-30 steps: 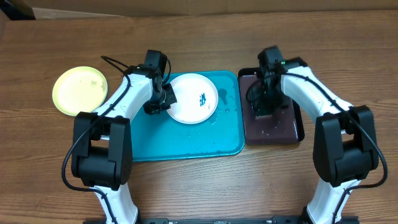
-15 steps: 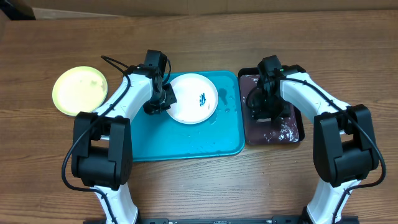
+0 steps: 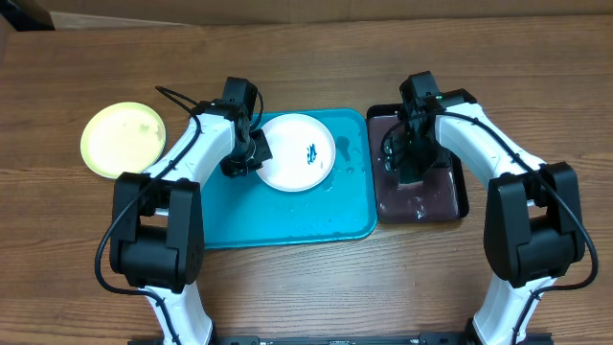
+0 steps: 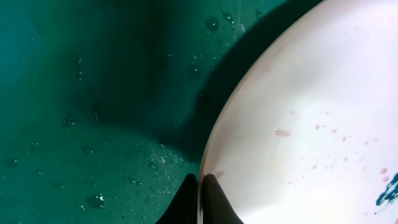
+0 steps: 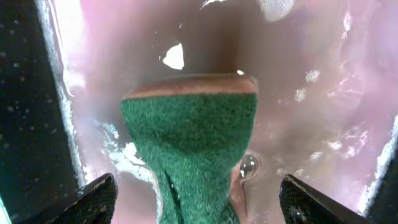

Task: Clean dirty plates on tray and stack at the side
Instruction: 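Rub the green sponge in the dark tray water with the right gripper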

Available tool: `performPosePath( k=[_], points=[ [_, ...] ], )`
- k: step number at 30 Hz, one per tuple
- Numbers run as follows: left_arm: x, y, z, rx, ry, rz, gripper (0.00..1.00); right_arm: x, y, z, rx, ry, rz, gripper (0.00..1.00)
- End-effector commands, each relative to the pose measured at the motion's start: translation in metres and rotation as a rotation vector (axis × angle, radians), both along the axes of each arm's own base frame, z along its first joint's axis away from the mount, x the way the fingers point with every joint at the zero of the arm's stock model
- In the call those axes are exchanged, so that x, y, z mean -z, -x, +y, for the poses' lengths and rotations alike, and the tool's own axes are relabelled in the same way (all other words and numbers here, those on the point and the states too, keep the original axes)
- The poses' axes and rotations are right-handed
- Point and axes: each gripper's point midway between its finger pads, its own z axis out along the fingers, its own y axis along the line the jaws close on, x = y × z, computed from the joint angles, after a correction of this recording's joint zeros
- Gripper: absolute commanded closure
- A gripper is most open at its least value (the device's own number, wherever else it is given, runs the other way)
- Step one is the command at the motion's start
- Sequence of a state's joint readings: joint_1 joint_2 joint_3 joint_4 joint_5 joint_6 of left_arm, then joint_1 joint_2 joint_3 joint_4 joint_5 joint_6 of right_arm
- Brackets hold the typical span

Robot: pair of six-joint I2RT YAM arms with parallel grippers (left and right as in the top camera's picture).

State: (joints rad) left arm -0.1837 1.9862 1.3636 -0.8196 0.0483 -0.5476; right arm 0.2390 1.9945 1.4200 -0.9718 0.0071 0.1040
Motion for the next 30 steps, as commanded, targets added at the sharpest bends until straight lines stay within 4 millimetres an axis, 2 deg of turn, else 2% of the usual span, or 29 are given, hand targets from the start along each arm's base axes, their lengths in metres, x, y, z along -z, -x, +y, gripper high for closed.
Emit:
performPosePath(
  k=[1,3,4,6,8,9,10,11,12,14,15,16,17,18,19,20,21,22,23,24,26,30],
  points=[
    [0.000,0.004,0.002,0.015,-0.025,0.008,0.96,-0.001,-0.004,-0.002,0.007,-0.002,-0.034,0.19],
    [0.000,0.004,0.002,0.015,-0.025,0.008,0.96,0.002,-0.008,-0.001,0.007,-0.006,-0.051,0.41],
    [0.000,0.004,0.002,0.015,-0.025,0.008,0.96,0.001,-0.010,-0.001,0.007,-0.008,-0.060,0.59],
    [0.000,0.004,0.002,0.019,-0.026,0.007,0.96,-0.002,-0.014,0.000,0.007,-0.011,-0.075,0.73],
    [0.000,0.004,0.002,0.026,-0.027,0.007,0.96,-0.003,-0.015,0.001,0.007,-0.012,-0.079,0.74],
    [0.000,0.005,0.002,0.025,-0.027,0.008,0.96,-0.003,-0.014,0.000,0.007,-0.012,-0.077,0.68],
    [0.000,0.005,0.002,0.025,-0.027,0.008,0.96,-0.003,-0.014,0.000,0.007,-0.011,-0.076,0.49],
    [0.000,0.005,0.002,0.025,-0.027,0.008,0.96,-0.003,-0.014,0.000,0.007,-0.011,-0.076,0.36],
    [0.000,0.004,0.002,0.025,-0.027,0.007,0.96,-0.003,-0.015,0.001,0.007,-0.012,-0.080,0.31],
    [0.000,0.004,0.002,0.025,-0.027,0.007,0.96,-0.004,-0.020,0.002,0.007,-0.017,-0.098,0.29],
    [0.000,0.005,0.002,0.025,-0.027,0.008,0.96,-0.005,-0.023,0.003,0.007,-0.021,-0.112,0.33],
    [0.000,0.005,0.002,0.025,-0.027,0.008,0.96,-0.005,-0.025,0.003,0.007,-0.023,-0.122,0.46],
    [0.000,0.004,0.002,0.025,-0.027,0.007,0.96,-0.005,-0.027,0.003,0.007,-0.024,-0.128,0.68],
    [0.000,0.004,0.002,0.025,-0.027,0.007,0.96,-0.005,-0.027,0.004,0.007,-0.025,-0.130,0.83],
    [0.000,0.004,0.002,0.025,-0.027,0.007,0.96,-0.005,-0.027,0.004,0.007,-0.025,-0.130,0.94],
    [0.000,0.005,0.002,0.025,-0.027,0.008,0.96,-0.005,-0.027,0.003,0.007,-0.024,-0.129,0.96],
    [0.000,0.005,0.002,0.025,-0.027,0.008,0.96,-0.005,-0.027,0.003,0.007,-0.025,-0.130,0.96],
    [0.000,0.005,0.002,0.025,-0.026,0.008,0.96,-0.006,-0.028,0.004,0.007,-0.025,-0.132,0.83],
    [0.000,0.004,0.002,0.025,-0.026,0.007,0.96,-0.008,-0.029,0.004,0.008,-0.026,-0.132,0.51],
    [0.000,0.005,0.002,0.025,-0.026,0.008,0.96,-0.010,-0.029,0.003,0.010,-0.025,-0.130,0.34],
    [0.000,0.005,0.002,0.025,-0.026,0.008,0.96,-0.019,-0.030,0.003,0.011,-0.023,-0.120,0.31],
    [0.000,0.004,0.002,0.025,-0.026,0.007,0.96,-0.030,-0.029,0.004,0.009,-0.027,-0.104,0.34]
  ],
)
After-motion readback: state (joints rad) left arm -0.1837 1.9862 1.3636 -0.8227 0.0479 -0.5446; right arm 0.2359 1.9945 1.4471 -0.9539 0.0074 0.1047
